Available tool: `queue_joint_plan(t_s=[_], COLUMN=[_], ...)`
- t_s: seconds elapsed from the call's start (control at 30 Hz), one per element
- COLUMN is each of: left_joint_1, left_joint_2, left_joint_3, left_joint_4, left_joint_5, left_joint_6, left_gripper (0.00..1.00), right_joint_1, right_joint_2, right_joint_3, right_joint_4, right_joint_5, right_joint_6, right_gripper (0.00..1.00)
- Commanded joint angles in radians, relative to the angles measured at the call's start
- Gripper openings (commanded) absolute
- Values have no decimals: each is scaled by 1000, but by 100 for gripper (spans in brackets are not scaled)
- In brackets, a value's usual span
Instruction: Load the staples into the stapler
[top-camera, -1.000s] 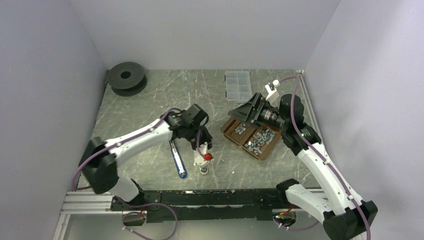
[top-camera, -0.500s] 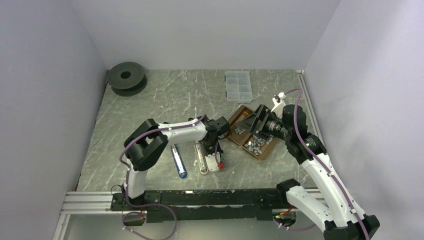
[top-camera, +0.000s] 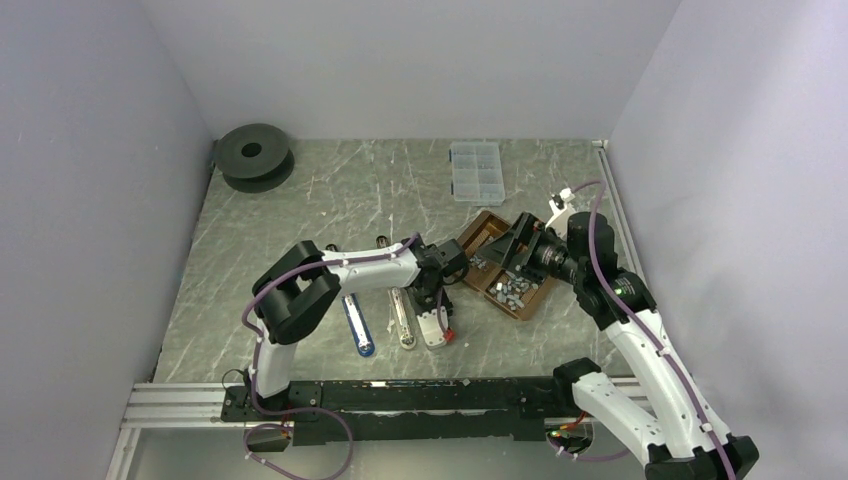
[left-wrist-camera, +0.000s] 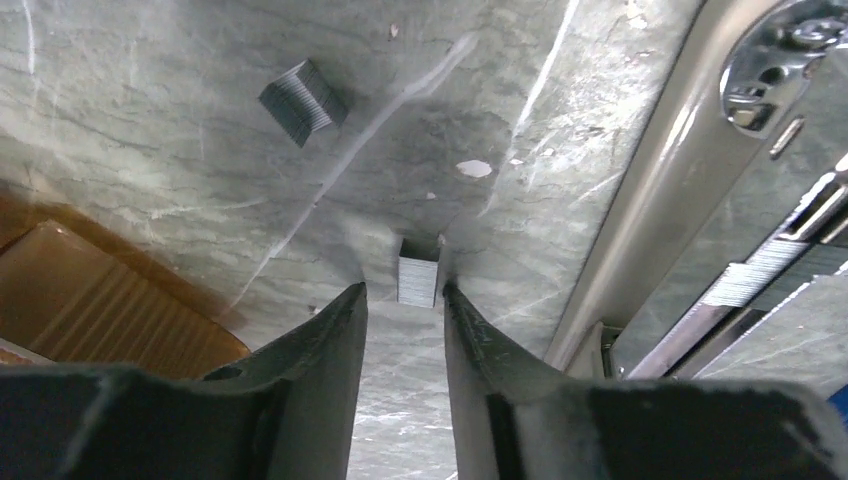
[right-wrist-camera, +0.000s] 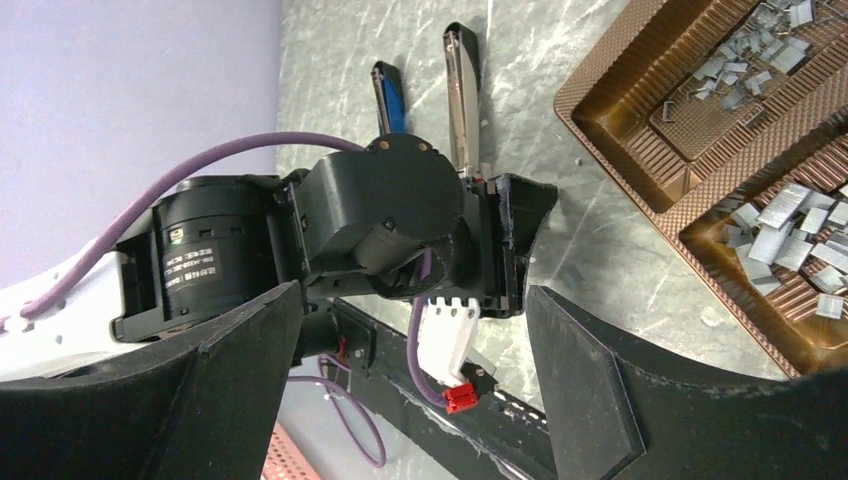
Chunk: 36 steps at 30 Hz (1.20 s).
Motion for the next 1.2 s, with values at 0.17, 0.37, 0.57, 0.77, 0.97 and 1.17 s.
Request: queue_joint_plan(t_s=[0.17, 0.37, 0.57, 0.77, 0.97, 1.17], left_joint_1=[-1, 60, 166, 461, 740, 955], left_joint_2=[-86, -206, -414, -562, -674, -670], left_joint_3=[-53, -38, -24, 157, 126, 119], left_joint_4=[83, 50, 81, 97, 156, -33], left_joint_5=[-16, -60, -144, -209, -265, -100], left_joint_6=[-102, -159, -307, -614, -973, -1221], left_gripper=[49, 55, 57, 99, 99, 99], right_joint_1=[-4, -2, -5, 6, 434, 607], right_joint_2=[15, 65, 89, 138, 469, 752], right_joint_3=[111, 176, 159, -5, 374, 458], right_joint_4=[-58, -125, 48, 426, -52, -181], right_joint_5=[38, 77, -10, -207, -207, -207], right_joint_6=[-60, -90, -15, 168, 168, 168], right_gripper=[92, 98, 100, 100, 100, 100])
